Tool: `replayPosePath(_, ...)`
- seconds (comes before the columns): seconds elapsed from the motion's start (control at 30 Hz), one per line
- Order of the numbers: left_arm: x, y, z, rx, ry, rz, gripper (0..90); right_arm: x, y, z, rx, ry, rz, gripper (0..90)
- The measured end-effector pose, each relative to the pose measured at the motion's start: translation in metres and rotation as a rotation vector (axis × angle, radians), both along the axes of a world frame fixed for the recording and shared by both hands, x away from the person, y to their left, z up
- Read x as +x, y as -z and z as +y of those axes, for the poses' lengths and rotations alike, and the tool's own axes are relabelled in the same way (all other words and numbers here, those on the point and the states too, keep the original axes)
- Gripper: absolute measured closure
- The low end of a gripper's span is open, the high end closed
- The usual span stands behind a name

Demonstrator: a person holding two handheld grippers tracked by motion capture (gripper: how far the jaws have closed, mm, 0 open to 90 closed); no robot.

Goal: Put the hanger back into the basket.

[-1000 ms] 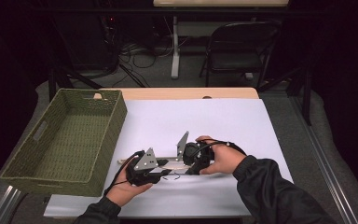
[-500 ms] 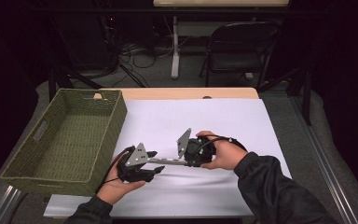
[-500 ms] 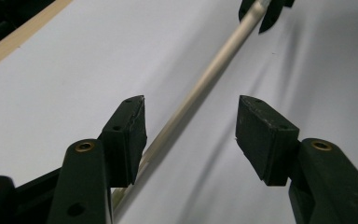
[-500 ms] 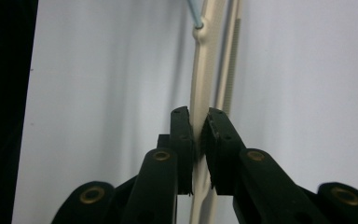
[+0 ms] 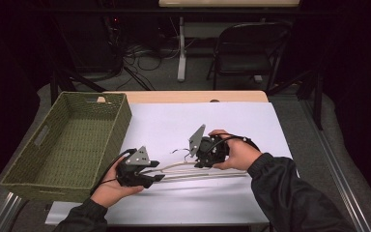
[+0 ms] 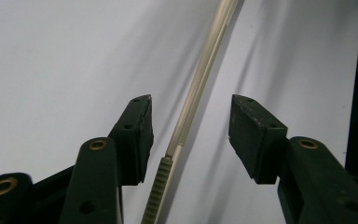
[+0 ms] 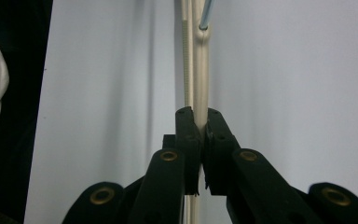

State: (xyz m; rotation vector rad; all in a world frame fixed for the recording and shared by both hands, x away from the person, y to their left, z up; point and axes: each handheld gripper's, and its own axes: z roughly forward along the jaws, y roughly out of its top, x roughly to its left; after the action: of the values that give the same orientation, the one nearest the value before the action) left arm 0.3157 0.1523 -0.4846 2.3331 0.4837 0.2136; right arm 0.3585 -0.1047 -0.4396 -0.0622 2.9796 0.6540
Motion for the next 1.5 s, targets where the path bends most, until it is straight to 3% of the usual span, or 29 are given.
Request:
replayPosePath(0.17, 0.012, 0.013, -0.006, 0.038, 0.003, 0.054, 57.7, 0.0, 0.001, 0.0, -0.004, -0.006, 0.001, 86.6)
replayPosePath(0.47, 0.017, 0.021, -0.012, 0.084, 0.042, 0.057, 72.2, 0.0, 0.002, -0.001, -0.006, -0.011, 0.007, 86.5)
replayPosePath(0.73, 0.014, 0.021, -0.016, 0.083, 0.107, 0.044, 82.6, 0.0, 0.002, -0.002, -0.007, -0.018, 0.012, 86.5)
replayPosePath(1.03, 0.012, 0.021, -0.016, 0.083, 0.143, 0.055, 86.4, 0.0, 0.002, -0.002, -0.006, -0.019, 0.015, 85.6)
replayPosePath(1.13, 0.011, 0.021, -0.016, 0.085, 0.147, 0.046, 86.7, 0.001, 0.001, -0.003, -0.001, 0.002, 0.021, 83.3)
replayPosePath(1.3, 0.009, 0.02, -0.014, 0.088, 0.139, 0.042, 86.9, 0.005, -0.006, -0.013, 0.044, 0.075, 0.062, 68.9)
replayPosePath(1.5, 0.003, 0.009, -0.006, 0.041, 0.076, 0.051, 87.3, 0.009, -0.015, -0.037, 0.095, 0.143, 0.041, 61.3)
